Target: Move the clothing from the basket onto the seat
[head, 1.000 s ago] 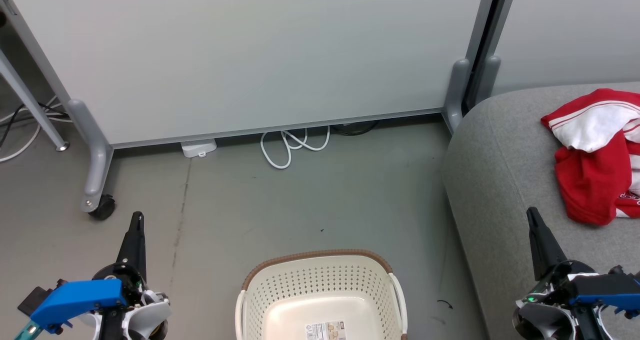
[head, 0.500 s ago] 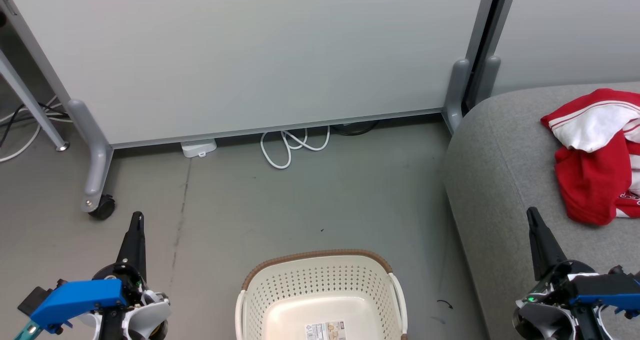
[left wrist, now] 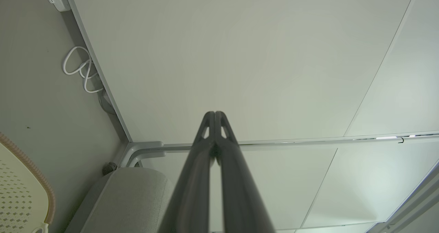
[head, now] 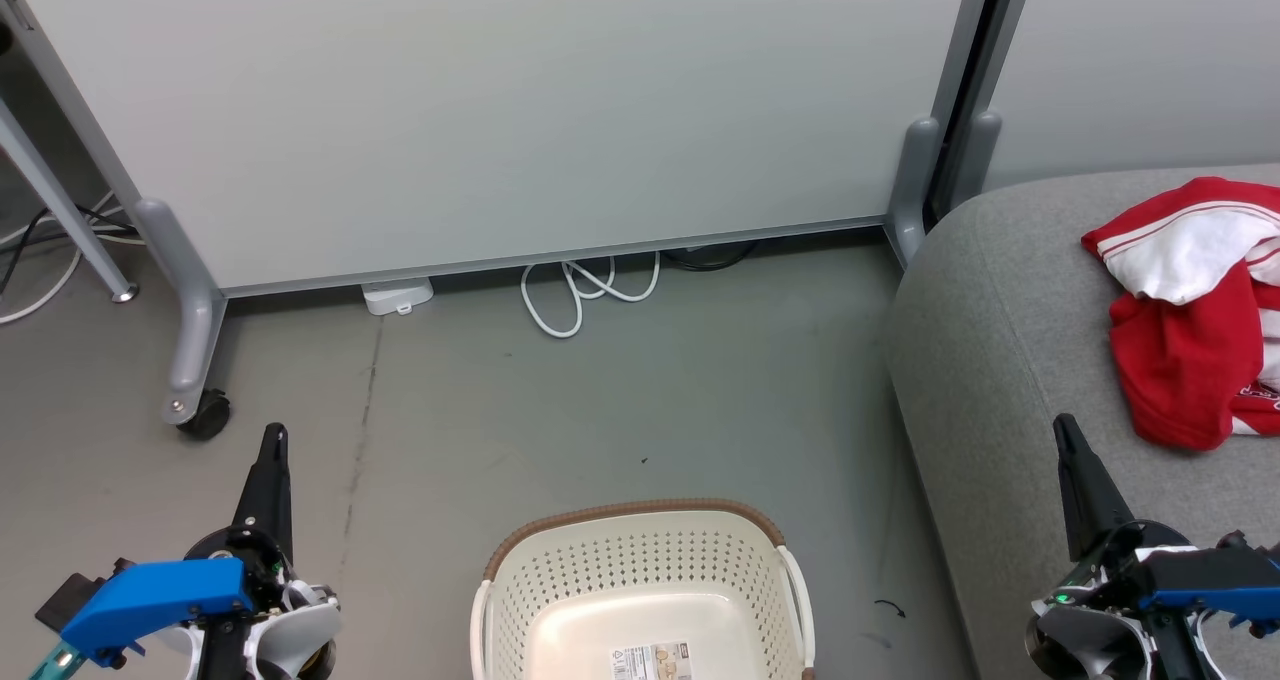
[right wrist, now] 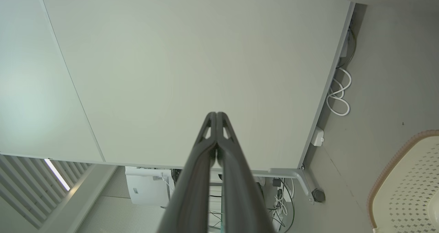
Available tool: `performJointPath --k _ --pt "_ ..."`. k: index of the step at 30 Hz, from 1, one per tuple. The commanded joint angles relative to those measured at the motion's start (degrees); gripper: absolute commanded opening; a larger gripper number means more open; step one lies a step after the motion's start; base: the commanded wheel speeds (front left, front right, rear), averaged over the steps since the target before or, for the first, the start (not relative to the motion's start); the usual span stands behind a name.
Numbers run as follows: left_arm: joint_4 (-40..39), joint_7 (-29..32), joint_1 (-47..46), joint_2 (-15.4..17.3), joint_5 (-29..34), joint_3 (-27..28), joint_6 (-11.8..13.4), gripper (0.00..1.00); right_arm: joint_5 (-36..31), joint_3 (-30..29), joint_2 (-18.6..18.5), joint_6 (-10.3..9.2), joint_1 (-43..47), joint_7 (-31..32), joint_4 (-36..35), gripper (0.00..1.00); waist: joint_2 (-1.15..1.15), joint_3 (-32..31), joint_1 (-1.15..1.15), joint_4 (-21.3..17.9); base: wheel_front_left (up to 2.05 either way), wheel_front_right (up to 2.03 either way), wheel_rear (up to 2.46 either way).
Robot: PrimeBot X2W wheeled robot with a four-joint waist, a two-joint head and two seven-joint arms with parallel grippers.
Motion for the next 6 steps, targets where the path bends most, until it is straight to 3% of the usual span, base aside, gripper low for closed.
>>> performJointPath --k 1,6 --pt "-0.22 0.23 -0.54 -0.05 -0.06 0.21 -0.10 0.00 0.16 -0.08 -0.25 0.04 -0.56 0.16 -0.14 0.00 0.00 0.00 0.00 0.00 0.00 0.00 0.00" --pt "-0.22 0.24 -0.54 -0.05 -0.06 0.20 -0.10 0.00 0.16 -0.08 -0.25 0.04 -0.56 0.16 -0.14 0.00 0.00 0.00 0.00 0.00 0.00 0.00 0.00"
